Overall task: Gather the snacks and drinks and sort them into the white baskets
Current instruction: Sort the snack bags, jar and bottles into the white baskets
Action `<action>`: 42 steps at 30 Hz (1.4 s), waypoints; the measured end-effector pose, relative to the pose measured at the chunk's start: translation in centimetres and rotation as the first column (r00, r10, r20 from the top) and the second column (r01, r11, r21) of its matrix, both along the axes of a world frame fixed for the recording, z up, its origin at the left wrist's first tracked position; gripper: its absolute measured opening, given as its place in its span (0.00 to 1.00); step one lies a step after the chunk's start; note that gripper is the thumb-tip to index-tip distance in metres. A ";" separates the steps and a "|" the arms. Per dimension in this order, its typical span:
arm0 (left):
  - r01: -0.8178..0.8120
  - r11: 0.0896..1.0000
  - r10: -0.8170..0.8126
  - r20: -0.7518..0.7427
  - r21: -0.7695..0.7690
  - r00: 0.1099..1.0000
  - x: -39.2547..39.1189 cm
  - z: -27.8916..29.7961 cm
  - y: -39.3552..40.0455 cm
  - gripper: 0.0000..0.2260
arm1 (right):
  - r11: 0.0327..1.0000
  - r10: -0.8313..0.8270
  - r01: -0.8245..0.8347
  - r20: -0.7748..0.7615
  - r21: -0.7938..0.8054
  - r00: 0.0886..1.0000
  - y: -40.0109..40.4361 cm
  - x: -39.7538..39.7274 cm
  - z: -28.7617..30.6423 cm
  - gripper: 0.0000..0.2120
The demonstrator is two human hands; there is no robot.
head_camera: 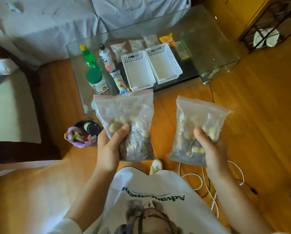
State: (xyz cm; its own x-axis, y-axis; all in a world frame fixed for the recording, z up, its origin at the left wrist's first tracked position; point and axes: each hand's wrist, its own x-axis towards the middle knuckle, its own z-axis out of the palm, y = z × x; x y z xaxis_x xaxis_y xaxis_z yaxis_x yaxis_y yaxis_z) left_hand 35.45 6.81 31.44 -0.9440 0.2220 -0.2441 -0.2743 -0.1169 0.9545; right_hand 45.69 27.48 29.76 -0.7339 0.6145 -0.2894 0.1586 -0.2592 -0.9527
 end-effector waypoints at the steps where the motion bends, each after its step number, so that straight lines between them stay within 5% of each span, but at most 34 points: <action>1: -0.013 1.000 0.013 0.001 -0.002 1.000 -0.7 -0.1 0.5 0.07 | 1.000 0.023 -0.023 -0.002 0.002 1.000 0.6 -1.0 -0.2 0.13; 14: -0.193 0.978 0.204 0.145 -0.083 0.968 -17.6 -3.6 6.3 0.08 | 0.994 0.101 -0.103 0.073 0.027 0.992 7.5 -19.1 -2.9 0.13; 26: -0.140 0.983 0.156 0.132 -0.123 0.979 -35.1 -2.9 13.3 0.07 | 0.999 0.042 -0.042 0.086 0.001 0.995 13.7 -36.1 -4.0 0.22; 36: -0.257 0.955 0.291 0.300 -0.148 0.908 -42.0 -9.5 22.8 0.05 | 0.996 0.089 -0.087 0.235 -0.021 0.968 21.9 -46.6 -10.2 0.08; 40: -0.396 0.891 0.452 0.349 -0.223 0.821 -44.5 -14.5 28.0 0.05 | 0.993 0.111 -0.096 0.300 -0.063 0.947 25.6 -50.2 -14.8 0.12; 42: -0.414 0.883 0.468 0.338 -0.224 0.816 -45.6 -17.1 30.4 0.06 | 0.993 0.097 -0.067 0.344 -0.097 0.934 26.8 -51.5 -17.5 0.22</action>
State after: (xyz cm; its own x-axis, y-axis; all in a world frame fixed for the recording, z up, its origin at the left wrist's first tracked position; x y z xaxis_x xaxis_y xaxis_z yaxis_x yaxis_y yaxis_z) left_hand -10.10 37.18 14.38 -0.7638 -0.2566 -0.5922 -0.5606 -0.1910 0.8058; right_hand -5.80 54.24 12.31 -0.6253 0.5196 -0.5823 0.5000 -0.3061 -0.8101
